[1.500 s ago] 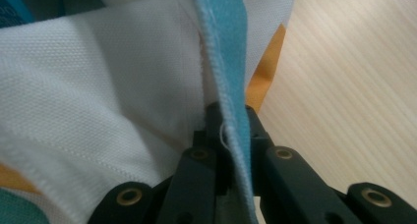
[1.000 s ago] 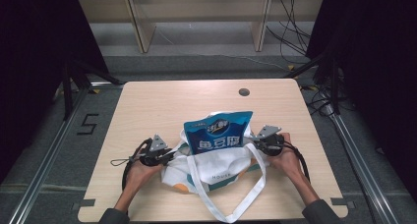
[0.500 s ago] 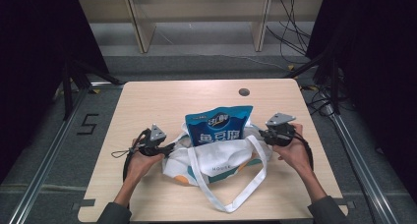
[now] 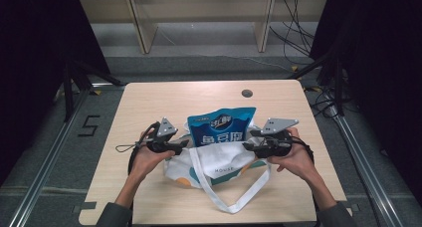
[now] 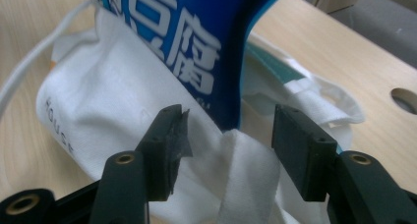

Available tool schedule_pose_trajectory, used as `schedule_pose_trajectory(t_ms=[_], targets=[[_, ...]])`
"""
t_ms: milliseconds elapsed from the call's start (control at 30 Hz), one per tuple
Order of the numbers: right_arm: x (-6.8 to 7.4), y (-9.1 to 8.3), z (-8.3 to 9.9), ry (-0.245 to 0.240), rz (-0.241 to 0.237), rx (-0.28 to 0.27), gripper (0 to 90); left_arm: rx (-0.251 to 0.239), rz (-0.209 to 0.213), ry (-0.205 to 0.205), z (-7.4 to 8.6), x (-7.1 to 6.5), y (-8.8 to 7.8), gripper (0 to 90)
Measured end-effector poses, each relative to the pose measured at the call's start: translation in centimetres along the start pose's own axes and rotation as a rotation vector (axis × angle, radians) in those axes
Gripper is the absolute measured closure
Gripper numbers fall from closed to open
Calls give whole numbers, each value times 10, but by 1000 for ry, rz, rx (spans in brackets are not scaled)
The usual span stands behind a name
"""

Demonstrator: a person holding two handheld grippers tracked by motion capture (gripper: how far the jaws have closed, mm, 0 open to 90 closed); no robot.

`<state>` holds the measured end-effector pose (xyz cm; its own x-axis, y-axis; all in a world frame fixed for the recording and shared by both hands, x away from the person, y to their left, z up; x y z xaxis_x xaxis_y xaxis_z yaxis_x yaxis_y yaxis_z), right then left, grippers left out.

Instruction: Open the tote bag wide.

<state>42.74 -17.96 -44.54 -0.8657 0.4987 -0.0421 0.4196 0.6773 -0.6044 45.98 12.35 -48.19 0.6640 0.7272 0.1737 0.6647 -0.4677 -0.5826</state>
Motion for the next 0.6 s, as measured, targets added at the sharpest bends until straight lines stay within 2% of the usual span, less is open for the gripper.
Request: schedule_pose_trajectory(t_ms=[33, 67, 100, 133, 200, 233, 267, 333, 400, 433, 467, 500, 567, 600], targets=[[-2, 2, 2, -17, -9, 5, 521, -8, 20, -27, -2, 0, 4, 440], [-1, 1, 4, -2, -5, 17, 574, -20, 49, -59, -4, 0, 9, 470], [-2, 0, 5, -15, 1, 19, 607, -28, 55, -79, -5, 0, 17, 525], [-2, -2, 7, -23, -9, 25, 693, -13, 37, -60, -6, 3, 20, 582], [2, -5, 10, -48, -43, 33, 761, -38, 45, -129, -9, 7, 26, 710], [4, -6, 12, -48, -42, 44, 780, -43, 33, -137, -11, 12, 27, 731], [8, -7, 15, -59, -47, 70, 808, -54, 20, -170, -13, 14, 29, 762], [20, -8, 23, -98, -68, 108, 836, -26, 0, -167, -14, 22, 31, 794], [32, -8, 31, -125, -82, 157, 842, 1, -21, -206, -14, 32, 37, 812], [38, -8, 36, -136, -89, 170, 843, 40, -25, -210, -11, 37, 42, 820], [44, -4, 43, -160, -108, 185, 845, 50, -36, -218, -10, 38, 47, 833], [48, -2, 48, -141, -110, 217, 845, 99, -40, -206, -6, 40, 55, 834], [55, 12, 60, -173, -135, 258, 845, 141, -52, -199, 0, 39, 69, 836], [59, 21, 67, -172, -158, 283, 846, 153, -65, -201, 3, 37, 75, 835]])
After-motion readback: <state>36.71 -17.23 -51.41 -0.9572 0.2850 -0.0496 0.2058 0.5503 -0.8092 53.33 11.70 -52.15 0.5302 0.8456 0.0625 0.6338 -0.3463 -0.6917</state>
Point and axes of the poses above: each handheld gripper's, and its own axes: y roughly forward along the jaws, z roughly out of its underside, x roughly to its left, the point moved 5 cm from there along y, roughly forward along the jaws, and after that the axes turned 4 degrees about -z, right-handed, at the moved point
